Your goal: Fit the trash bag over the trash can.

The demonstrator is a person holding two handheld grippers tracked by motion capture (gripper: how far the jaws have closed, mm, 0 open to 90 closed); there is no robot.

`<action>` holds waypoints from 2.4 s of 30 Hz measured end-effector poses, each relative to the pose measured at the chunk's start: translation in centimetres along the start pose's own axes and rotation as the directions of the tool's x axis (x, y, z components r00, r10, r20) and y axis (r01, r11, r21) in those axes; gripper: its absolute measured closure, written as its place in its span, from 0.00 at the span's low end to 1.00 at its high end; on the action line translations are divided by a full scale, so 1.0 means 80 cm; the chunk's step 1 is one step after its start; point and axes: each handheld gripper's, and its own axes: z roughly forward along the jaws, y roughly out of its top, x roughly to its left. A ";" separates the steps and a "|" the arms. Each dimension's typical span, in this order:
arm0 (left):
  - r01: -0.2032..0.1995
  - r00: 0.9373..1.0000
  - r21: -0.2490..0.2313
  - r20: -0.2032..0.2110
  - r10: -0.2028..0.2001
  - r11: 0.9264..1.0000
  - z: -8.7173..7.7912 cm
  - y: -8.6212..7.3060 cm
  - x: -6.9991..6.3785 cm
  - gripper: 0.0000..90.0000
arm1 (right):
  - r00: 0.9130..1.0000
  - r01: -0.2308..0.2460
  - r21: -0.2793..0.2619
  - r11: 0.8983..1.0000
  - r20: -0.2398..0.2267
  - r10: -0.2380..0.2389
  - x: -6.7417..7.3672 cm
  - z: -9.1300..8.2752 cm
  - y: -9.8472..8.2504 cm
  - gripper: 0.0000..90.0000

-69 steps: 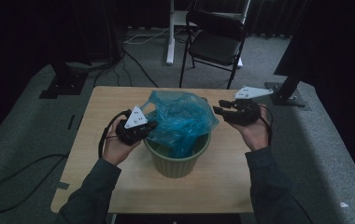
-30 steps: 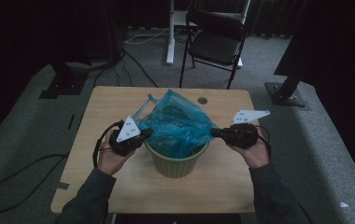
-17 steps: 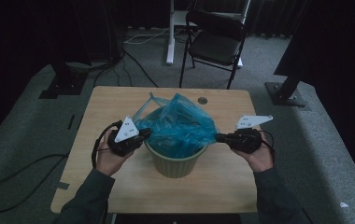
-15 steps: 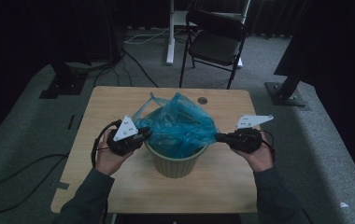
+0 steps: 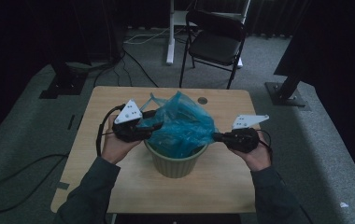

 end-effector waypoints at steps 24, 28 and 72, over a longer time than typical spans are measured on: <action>-0.117 0.992 0.121 0.059 0.110 0.986 0.029 -0.025 -0.056 0.97 | 0.999 0.030 -0.144 0.989 0.018 -0.028 0.005 -0.025 0.062 0.73; -0.130 0.991 0.121 0.060 0.123 0.984 0.029 -0.026 -0.059 0.97 | 0.998 0.043 -0.133 0.990 0.050 -0.036 0.005 -0.009 0.084 0.68; -0.079 0.994 0.020 0.079 0.077 0.997 -0.040 -0.065 -0.090 0.98 | 0.973 0.007 -0.039 0.999 -0.229 -0.016 0.028 -0.003 0.008 1.00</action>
